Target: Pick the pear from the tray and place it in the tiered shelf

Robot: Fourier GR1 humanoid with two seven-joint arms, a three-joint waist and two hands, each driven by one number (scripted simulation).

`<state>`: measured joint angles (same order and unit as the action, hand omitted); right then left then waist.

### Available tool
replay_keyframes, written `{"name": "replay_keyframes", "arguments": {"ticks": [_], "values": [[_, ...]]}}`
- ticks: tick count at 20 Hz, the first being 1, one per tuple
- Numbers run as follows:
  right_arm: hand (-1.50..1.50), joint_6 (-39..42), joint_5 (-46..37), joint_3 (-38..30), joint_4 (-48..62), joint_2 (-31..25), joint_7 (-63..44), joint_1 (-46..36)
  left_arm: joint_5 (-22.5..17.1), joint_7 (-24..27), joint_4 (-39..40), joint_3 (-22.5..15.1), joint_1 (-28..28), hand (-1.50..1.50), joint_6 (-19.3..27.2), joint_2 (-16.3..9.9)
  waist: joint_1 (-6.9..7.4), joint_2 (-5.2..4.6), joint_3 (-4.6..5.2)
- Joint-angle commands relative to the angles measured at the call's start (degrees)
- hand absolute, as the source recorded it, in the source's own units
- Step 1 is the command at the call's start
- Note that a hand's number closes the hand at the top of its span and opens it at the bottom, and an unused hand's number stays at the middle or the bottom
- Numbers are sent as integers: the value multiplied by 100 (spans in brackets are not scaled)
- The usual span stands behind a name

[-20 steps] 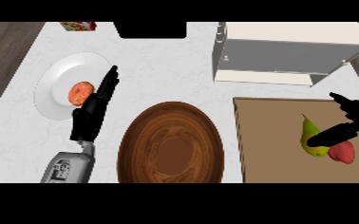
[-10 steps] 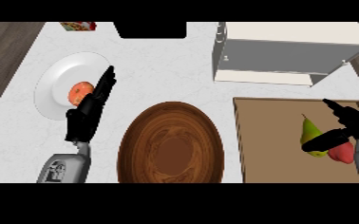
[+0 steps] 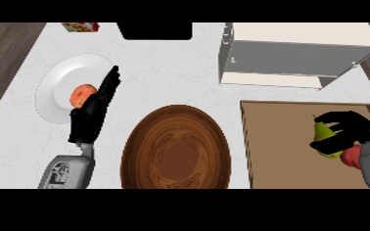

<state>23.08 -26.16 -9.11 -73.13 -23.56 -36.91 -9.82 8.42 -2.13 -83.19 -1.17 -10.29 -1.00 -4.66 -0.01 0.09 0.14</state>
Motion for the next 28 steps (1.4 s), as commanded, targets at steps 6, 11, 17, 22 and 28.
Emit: {"name": "replay_keyframes", "arguments": {"ticks": [6,11,17,22,28], "values": [[150,-524,-730,283,7,237,590,195,126,-184,-250,-105,99,0,29,112,5,-8,-14],[150,-1108,-1487,1718,-1453,1400,11,160,12,53,33,-49,114,0,-37,143,66,3,-4],[150,-2047,-2577,4032,-1787,2324,-1221,-472,117,35,43,-144,-25,0,32,217,188,18,-6],[150,-3943,-2270,4855,-2188,2346,-1767,-652,118,10,1,-89,-47,0,38,162,136,11,-17],[150,-4651,-3131,5487,-2650,2354,-3020,-1579,-27,41,96,66,-106,0,-166,-18,67,12,-10]]}}
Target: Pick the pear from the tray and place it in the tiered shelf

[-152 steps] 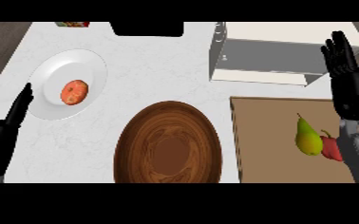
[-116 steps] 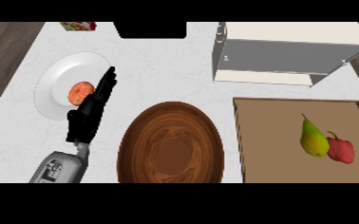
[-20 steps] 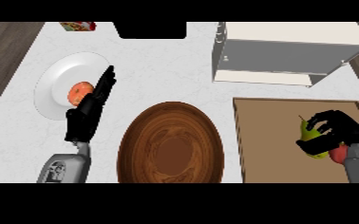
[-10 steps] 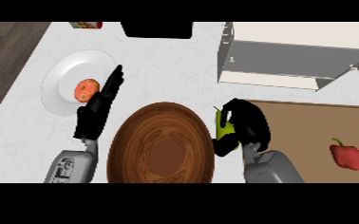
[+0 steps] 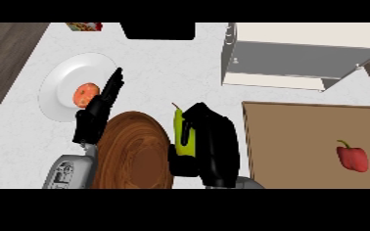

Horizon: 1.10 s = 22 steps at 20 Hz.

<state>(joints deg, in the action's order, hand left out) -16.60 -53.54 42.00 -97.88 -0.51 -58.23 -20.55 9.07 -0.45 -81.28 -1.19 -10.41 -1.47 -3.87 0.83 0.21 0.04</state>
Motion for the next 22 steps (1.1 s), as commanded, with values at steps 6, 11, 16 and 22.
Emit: {"name": "replay_keyframes", "arguments": {"ticks": [6,11,16,22], "values": [[150,503,-1389,-135,-928,48,-1755,-974,-78,-144,-153,95,-24,0,-22,-46,-107,16,3],[150,1155,-1747,-391,-1283,48,-2182,-1622,-170,-124,-308,98,154,0,-247,-192,-65,19,2],[150,1676,-2233,-1280,-1487,48,-1798,-1866,-199,164,31,287,120,0,-178,-231,-141,10,4],[150,2303,-1974,-2152,-1268,49,-1493,-2613,147,-62,-114,-101,42,0,121,109,-102,0,-1]]}}
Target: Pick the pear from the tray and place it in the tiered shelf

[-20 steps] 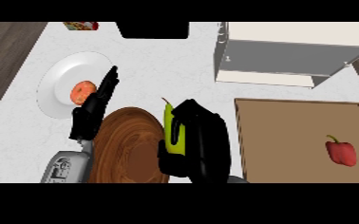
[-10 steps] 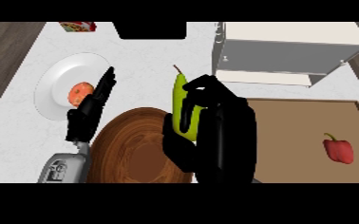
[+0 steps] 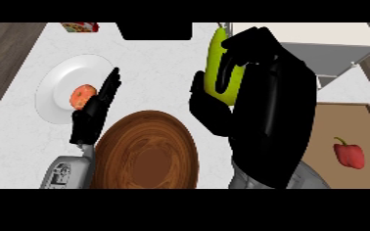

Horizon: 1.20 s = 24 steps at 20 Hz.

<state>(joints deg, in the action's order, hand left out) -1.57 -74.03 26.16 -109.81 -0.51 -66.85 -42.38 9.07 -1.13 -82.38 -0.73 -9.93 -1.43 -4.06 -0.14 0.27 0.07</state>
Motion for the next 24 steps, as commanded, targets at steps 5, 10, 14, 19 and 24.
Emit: {"name": "replay_keyframes", "arguments": {"ticks": [5,10,14,19,24], "values": [[150,1195,-50,-1326,26,-46,-327,-879,-98,-29,-241,71,156,0,-98,-94,10,-3,-3],[150,918,-137,-1952,775,-133,200,-1312,69,130,50,-118,105,0,71,167,21,-29,-3],[150,1084,-127,-2373,1197,-299,411,-1879,123,136,127,-25,-45,0,114,85,45,-29,-1],[150,1005,-346,-2210,1242,-600,932,-1396,78,-352,-342,-166,86,0,50,161,43,-19,-5],[150,239,-249,-2585,2184,-839,1531,-1463,-155,120,-34,164,74,0,-246,-159,62,-36,-4]]}}
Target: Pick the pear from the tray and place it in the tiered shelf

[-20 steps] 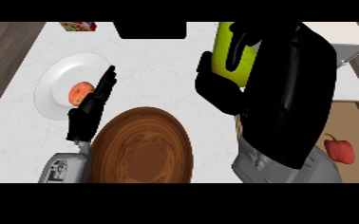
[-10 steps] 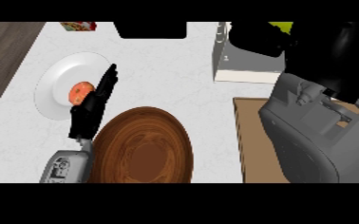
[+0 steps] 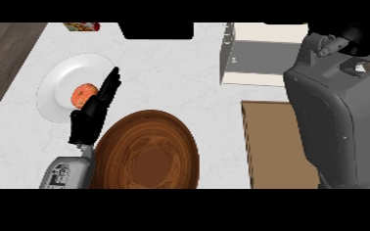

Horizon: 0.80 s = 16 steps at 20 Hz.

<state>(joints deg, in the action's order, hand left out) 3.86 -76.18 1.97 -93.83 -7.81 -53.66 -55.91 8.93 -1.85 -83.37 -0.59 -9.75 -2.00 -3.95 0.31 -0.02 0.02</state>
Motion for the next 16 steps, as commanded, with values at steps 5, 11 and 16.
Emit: {"name": "replay_keyframes", "arguments": {"ticks": [5,11,16], "values": [[150,-739,-260,133,968,-374,921,110,19,12,-67,15,54,0,32,7,27,-8,0],[150,-2151,-153,-489,1998,-230,1012,19,131,323,164,-77,132,0,32,45,30,-14,-1],[150,-3067,1117,-1108,2253,-281,1935,-195,9,223,256,1,-175,0,6,99,34,-22,-2]]}}
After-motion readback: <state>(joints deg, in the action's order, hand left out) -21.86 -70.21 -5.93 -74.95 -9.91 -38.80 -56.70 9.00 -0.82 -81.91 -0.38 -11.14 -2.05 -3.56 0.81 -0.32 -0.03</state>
